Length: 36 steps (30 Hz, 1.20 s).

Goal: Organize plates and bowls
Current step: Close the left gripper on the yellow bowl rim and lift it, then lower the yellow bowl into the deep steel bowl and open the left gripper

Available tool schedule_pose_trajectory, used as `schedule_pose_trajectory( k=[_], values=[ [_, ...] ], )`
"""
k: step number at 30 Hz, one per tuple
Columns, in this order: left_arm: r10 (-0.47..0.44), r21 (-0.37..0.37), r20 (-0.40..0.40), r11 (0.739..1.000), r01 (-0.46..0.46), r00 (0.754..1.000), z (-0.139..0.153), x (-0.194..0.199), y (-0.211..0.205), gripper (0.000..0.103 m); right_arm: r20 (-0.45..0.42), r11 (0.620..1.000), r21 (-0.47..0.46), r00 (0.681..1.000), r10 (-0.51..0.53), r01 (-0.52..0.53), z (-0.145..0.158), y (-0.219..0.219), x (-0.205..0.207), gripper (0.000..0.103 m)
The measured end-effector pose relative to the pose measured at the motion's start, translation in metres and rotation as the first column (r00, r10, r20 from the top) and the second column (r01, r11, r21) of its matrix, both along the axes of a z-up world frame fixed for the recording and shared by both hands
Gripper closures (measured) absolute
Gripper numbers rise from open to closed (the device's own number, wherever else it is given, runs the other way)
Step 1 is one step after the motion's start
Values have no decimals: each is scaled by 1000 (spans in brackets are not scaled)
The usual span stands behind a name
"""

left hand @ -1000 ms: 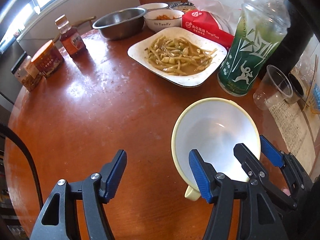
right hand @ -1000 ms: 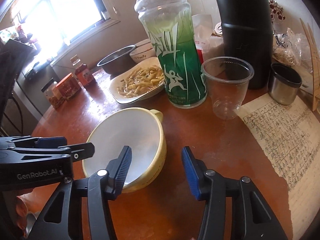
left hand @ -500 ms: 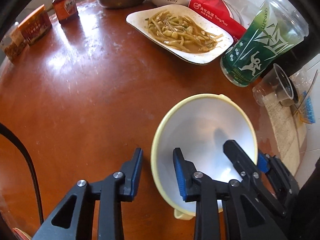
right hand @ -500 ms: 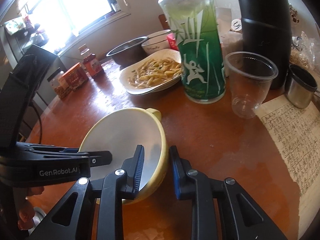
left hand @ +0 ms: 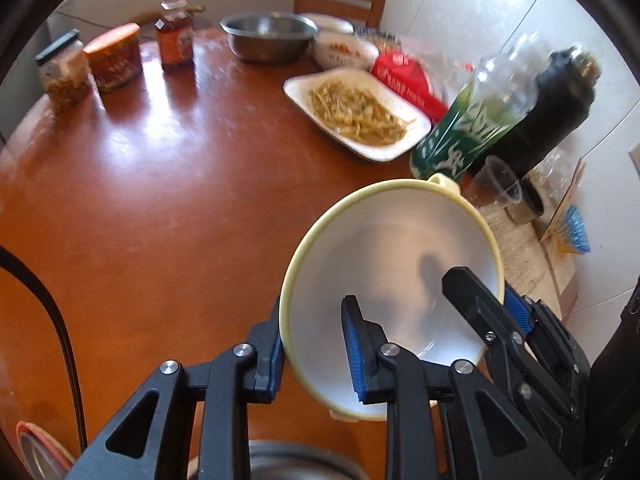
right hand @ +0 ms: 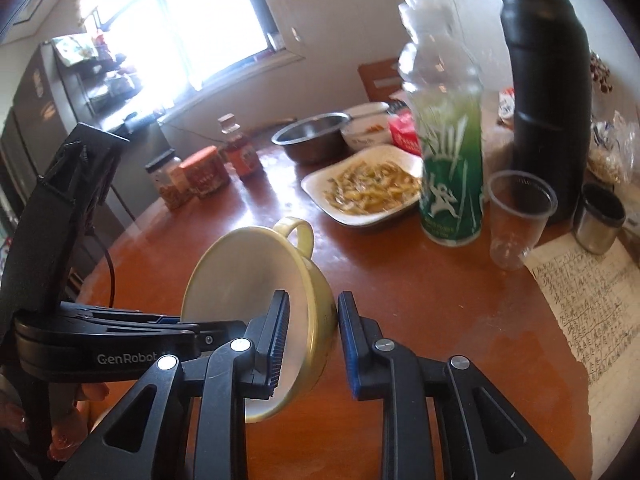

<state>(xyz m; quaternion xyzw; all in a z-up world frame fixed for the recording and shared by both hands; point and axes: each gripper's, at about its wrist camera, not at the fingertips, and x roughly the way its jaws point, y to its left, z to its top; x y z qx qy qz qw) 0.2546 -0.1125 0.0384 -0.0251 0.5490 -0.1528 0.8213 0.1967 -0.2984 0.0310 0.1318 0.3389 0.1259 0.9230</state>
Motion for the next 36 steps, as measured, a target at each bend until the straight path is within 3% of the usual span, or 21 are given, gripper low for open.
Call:
schedule_pose_trajectory(
  k=[6,8,13,22,36],
  values=[
    [50,-16,145,999,-48,988,51,-54,37,76,89,997,-4,993,79,-79,35,30,-36,77],
    [59,-32,151,998,-55,987,54,-68,47,76,105,995,-4,989,102,-102,40,40,-47,77],
    [73,-9,181,997,-73,981,43,-99,59,76,119,988,-43,982,150,-146,38,64,-73,77],
    [91,-61,110,995,-85,990,6,-125,77,76,93,976,-128,977,190,-178,24,88,-102,77],
    [101,-42,125,994,-97,987,-8,-139,84,76,27,963,-186,979,202,-194,2,105,-98,77]
  ],
)
